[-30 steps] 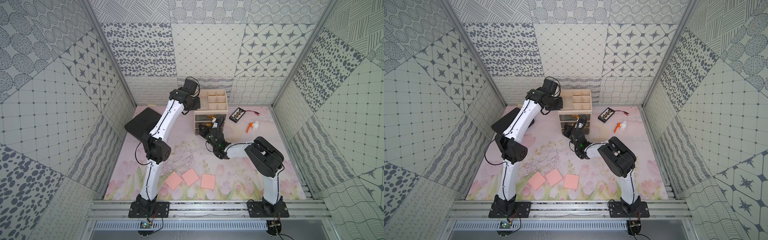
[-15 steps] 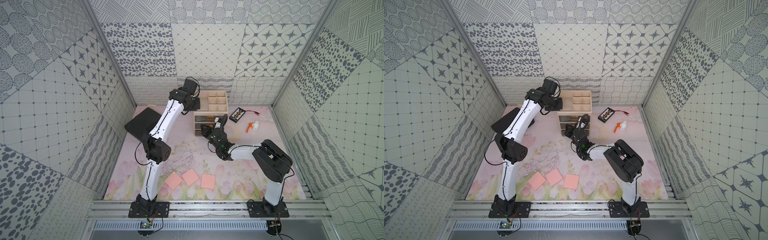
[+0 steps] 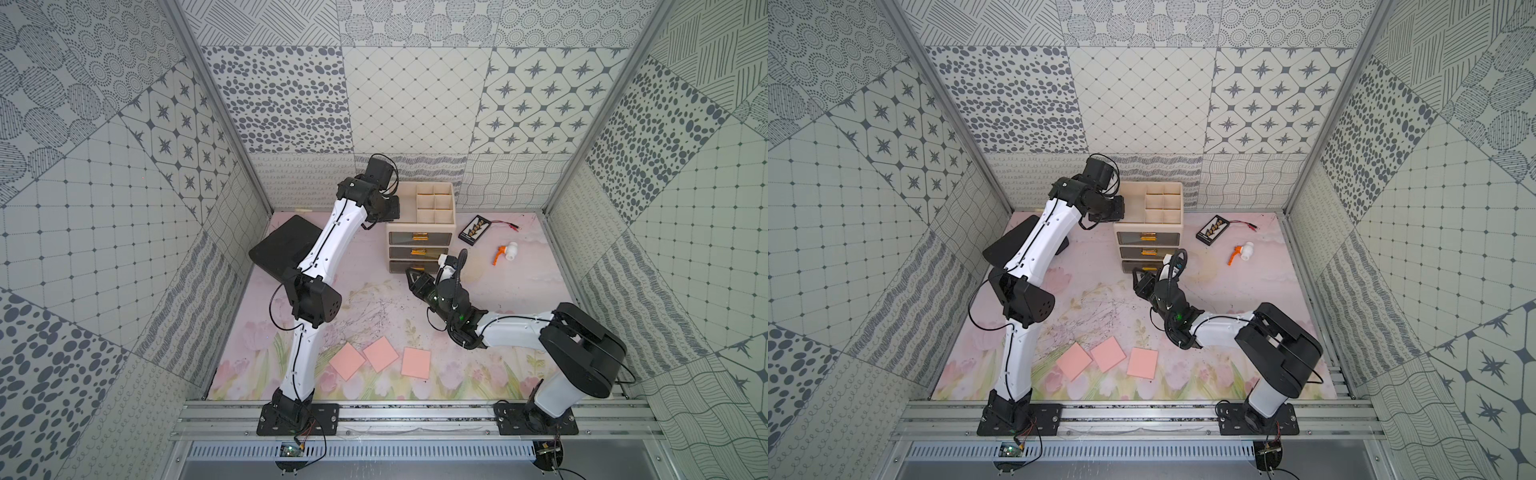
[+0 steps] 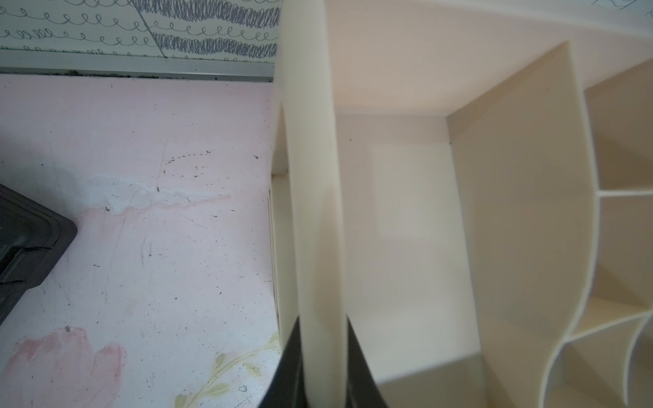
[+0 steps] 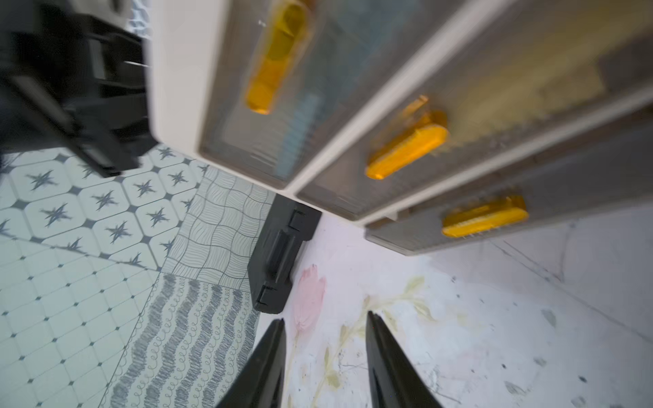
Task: Please put the sticky notes in the drawer by color
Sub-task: Open the drawer in the storage box.
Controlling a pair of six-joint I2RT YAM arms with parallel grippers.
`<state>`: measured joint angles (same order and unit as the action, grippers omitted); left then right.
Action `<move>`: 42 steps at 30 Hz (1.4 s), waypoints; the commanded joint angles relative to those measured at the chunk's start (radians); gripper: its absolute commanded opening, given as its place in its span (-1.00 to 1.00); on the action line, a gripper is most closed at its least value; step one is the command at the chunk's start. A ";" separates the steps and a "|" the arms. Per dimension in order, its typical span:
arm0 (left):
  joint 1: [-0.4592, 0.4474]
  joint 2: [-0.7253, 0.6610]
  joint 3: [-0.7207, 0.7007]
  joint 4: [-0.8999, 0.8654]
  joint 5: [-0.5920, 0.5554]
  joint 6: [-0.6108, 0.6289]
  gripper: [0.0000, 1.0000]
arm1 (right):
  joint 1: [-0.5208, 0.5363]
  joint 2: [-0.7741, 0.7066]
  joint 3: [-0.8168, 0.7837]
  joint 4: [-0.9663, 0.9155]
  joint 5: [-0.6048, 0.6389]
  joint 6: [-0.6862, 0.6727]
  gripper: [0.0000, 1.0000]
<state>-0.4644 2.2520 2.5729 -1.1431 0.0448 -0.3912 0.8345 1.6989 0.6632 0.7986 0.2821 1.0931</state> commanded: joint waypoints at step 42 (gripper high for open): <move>0.003 -0.026 -0.071 -0.069 0.088 0.005 -0.76 | -0.182 0.369 0.103 0.362 -0.081 0.203 0.08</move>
<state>-0.4644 2.2295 2.5191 -1.1072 0.0452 -0.3912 0.6662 2.0357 0.7506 1.1084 0.2070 1.2747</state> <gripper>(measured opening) 0.145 0.541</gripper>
